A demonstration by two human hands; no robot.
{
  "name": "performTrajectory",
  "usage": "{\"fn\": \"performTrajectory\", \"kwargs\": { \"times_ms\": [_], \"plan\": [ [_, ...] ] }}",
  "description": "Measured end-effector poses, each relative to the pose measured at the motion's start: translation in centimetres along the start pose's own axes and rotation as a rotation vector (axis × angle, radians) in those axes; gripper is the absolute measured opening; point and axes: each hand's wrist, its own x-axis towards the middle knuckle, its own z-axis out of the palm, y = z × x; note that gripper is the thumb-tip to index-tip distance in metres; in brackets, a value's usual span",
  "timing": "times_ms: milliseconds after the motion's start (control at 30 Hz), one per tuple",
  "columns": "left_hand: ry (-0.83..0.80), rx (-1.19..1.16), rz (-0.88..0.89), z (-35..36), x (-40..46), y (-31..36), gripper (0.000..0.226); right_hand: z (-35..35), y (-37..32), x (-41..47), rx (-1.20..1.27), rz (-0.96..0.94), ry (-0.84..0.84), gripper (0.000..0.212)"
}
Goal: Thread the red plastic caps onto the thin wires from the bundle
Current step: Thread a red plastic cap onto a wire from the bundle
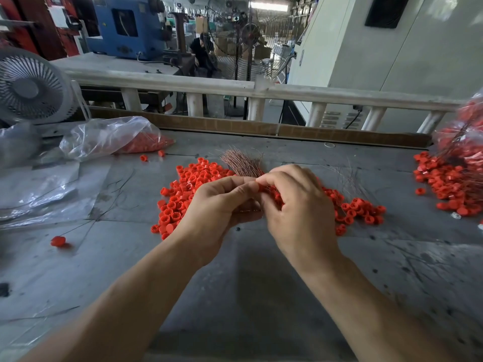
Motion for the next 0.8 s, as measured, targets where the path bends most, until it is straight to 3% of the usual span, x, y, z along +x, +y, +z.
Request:
{"fn": "performTrajectory", "kwargs": {
  "times_ms": [133,300,467,800],
  "plan": [
    [-0.027,-0.071,-0.049,-0.17,0.03,0.26,0.015,0.02,0.03,0.00,-0.010,0.005,0.040,0.007],
    [-0.032,-0.080,-0.068,-0.19,0.03,0.23,0.030,0.23,0.32,0.08,-0.003,0.019,0.046,0.008],
    [-0.057,-0.139,-0.111,-0.29,0.00,0.38,0.029,0.33,0.31,0.09,0.005,-0.006,0.047,0.007],
    [-0.059,-0.029,-0.090,0.02,-0.17,0.46,0.031,0.27,0.79,0.06,0.051,-0.055,0.052,0.003]
  ]
}}
